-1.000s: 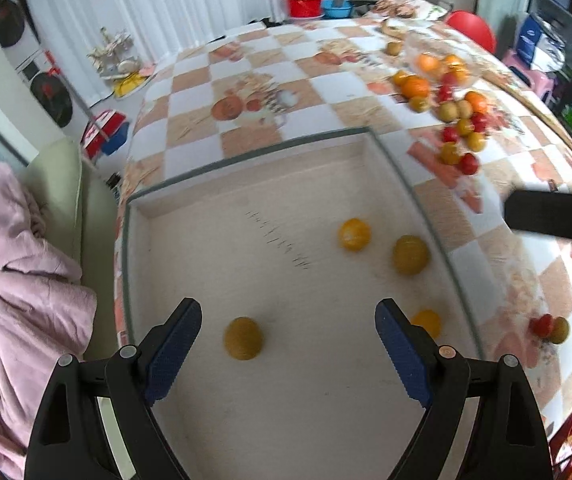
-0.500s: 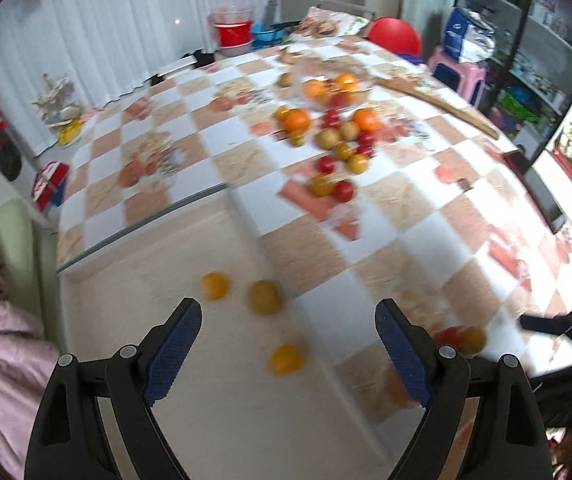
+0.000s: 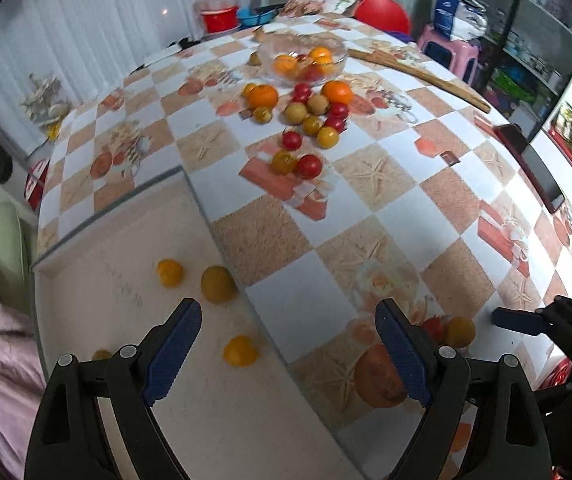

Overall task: Organize fruits
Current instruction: 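Return to the fruits and grasp a yellow cherry tomato with the right tool, then grasp a red cherry tomato with the left tool while the right holds its tomato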

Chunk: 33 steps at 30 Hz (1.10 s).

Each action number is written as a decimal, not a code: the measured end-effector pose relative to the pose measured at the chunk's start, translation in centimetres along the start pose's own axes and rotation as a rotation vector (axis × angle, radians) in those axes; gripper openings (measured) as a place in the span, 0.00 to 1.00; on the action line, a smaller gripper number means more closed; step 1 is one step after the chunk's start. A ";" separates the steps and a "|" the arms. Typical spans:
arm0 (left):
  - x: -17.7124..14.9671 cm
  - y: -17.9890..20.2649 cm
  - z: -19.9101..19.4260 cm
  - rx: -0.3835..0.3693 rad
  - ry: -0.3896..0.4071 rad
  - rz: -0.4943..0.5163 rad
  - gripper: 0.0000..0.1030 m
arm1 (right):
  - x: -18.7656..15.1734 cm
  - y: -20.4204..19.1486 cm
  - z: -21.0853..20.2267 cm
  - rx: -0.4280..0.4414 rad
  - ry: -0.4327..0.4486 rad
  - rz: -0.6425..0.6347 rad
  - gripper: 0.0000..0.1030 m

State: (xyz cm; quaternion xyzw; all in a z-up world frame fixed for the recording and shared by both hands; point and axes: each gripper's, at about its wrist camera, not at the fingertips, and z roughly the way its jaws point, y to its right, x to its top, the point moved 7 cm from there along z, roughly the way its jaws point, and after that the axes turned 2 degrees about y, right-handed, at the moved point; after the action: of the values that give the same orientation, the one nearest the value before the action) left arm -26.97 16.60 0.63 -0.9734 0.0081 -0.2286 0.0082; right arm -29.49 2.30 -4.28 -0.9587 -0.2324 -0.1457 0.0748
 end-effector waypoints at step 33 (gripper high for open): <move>7.5 9.7 8.5 -0.033 0.031 -0.073 0.87 | 4.6 11.2 -0.5 0.010 0.046 0.110 0.27</move>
State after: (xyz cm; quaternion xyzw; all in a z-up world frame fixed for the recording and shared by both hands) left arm -16.61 6.83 -3.86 -0.9695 -0.0235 -0.2435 -0.0162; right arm -20.46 -5.71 -3.23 -0.9661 -0.1783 -0.1622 0.0928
